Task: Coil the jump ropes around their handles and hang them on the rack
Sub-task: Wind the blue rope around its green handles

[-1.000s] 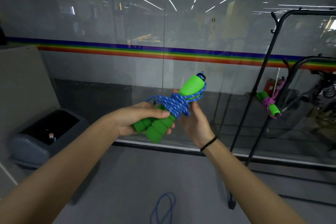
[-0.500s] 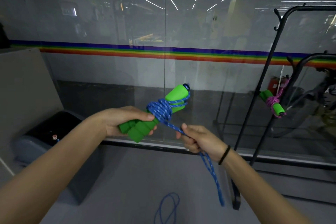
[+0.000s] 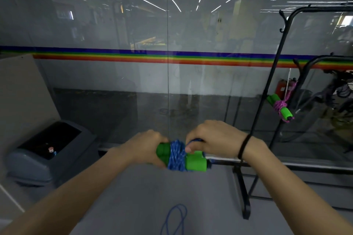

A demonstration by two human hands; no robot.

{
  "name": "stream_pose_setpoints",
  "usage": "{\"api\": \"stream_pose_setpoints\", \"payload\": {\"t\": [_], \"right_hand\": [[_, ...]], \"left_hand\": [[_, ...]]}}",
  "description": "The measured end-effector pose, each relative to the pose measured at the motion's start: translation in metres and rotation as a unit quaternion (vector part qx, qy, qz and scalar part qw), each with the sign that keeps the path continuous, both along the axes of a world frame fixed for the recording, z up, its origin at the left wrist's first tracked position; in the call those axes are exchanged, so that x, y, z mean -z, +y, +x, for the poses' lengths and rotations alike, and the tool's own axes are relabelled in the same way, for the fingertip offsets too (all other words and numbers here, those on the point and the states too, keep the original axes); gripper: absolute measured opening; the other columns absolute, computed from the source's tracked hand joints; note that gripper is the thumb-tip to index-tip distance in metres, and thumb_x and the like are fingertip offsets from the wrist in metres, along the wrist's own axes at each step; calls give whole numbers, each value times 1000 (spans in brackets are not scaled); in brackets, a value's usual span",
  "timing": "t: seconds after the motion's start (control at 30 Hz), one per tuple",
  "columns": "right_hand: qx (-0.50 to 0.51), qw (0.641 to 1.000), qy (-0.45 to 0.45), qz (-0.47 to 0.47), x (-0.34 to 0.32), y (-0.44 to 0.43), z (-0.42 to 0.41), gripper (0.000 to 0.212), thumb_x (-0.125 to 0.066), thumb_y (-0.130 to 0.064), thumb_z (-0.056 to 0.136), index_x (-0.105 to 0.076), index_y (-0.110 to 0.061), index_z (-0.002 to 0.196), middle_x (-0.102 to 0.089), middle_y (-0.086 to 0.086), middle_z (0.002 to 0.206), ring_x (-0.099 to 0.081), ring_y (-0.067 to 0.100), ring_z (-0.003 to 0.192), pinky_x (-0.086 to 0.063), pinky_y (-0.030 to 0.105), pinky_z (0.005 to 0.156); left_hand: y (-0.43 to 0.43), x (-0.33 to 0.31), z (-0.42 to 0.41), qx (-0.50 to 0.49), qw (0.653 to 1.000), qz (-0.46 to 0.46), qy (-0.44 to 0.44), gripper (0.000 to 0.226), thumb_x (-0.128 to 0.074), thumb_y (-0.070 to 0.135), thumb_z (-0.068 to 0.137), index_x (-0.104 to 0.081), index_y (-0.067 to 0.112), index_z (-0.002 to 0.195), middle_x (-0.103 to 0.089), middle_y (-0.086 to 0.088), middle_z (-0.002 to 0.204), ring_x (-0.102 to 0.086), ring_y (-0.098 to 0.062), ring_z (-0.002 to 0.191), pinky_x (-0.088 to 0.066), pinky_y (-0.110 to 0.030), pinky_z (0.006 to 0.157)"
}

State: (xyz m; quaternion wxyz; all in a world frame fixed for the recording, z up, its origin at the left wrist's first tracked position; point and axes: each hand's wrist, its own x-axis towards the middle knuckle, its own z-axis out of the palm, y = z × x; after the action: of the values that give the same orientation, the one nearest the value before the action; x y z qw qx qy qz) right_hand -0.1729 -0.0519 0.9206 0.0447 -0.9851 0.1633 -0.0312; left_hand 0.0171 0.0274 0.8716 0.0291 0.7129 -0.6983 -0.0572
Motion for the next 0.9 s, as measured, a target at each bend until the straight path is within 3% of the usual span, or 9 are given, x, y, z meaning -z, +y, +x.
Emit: {"api": "stream_pose_setpoints", "payload": {"t": [0.13, 0.27, 0.37, 0.4, 0.47, 0.53, 0.63, 0.7, 0.9], "right_hand": [[-66, 980, -35, 184, -3, -19, 2, 15, -66, -30, 81, -72, -18, 87, -70, -15, 77, -60, -4, 74, -43, 14, 71], [-44, 907, -150, 391, 23, -43, 7, 7, -65, -18, 80, -71, -17, 85, -66, -13, 68, -56, 5, 65, -44, 16, 60], [11, 824, -252, 507, 51, -50, 4, 43, -81, -36, 53, -69, -17, 90, -72, -4, 77, -66, 3, 69, -54, 23, 79], [13, 827, -290, 481, 66, -52, 3, 54, -86, -41, 42, -69, -21, 89, -73, -2, 82, -67, -1, 71, -53, 22, 87], [-14, 870, -360, 337, 70, -37, 11, 25, -75, -15, 73, -66, -22, 95, -74, -9, 88, -65, -6, 79, -48, 7, 83], [53, 899, -344, 264, 63, -22, 16, 32, -44, 9, 90, -59, -15, 75, -68, -11, 56, -57, -5, 51, -43, 4, 53], [97, 878, -357, 304, 58, -10, 23, 36, -46, -1, 90, -50, -21, 61, -52, -9, 44, -44, 0, 40, -34, 10, 46], [116, 911, -338, 206, 52, -7, 24, 20, -53, -9, 87, -55, -22, 72, -55, -11, 56, -46, 2, 50, -35, 15, 53], [168, 901, -387, 102, 40, -2, 15, 10, -64, -12, 80, -55, -16, 80, -67, 5, 72, -52, 12, 60, -36, 13, 55]], "left_hand": [[9, -9, -19, 123, 990, 58, 45, 29, -77, 33, 63, -59, 26, 86, -66, 4, 75, -56, -3, 64, -39, -24, 57], [12, -14, -22, 125, 961, -18, 247, 25, -79, 17, 58, -59, 25, 70, -54, 10, 59, -47, 4, 54, -40, -20, 52], [14, -11, -23, 93, 904, -59, 413, 36, -83, 2, 57, -65, 29, 73, -62, 14, 66, -54, 3, 62, -45, -16, 57], [13, -8, -24, 88, 883, -66, 456, 37, -83, -2, 58, -68, 25, 79, -66, 14, 71, -58, 1, 67, -48, -17, 61], [12, -3, -27, 71, 837, -86, 535, 34, -83, 3, 58, -71, 12, 88, -71, 6, 79, -63, -6, 72, -52, -21, 67], [10, 0, -31, 35, 789, -105, 605, 30, -80, 20, 52, -74, 13, 81, -73, 2, 73, -65, -8, 65, -54, -22, 63], [5, 3, -37, -36, 740, -117, 661, 19, -74, 35, 49, -75, 21, 62, -68, 5, 58, -62, -7, 55, -51, -21, 58], [-1, 4, -36, -101, 715, -128, 679, 25, -72, 40, 52, -74, 17, 63, -65, 1, 61, -60, -13, 59, -51, -32, 70], [-3, 3, -33, -141, 754, -114, 631, 40, -58, 44, 57, -66, 13, 82, -72, -8, 73, -62, -15, 58, -48, -30, 66]]}}
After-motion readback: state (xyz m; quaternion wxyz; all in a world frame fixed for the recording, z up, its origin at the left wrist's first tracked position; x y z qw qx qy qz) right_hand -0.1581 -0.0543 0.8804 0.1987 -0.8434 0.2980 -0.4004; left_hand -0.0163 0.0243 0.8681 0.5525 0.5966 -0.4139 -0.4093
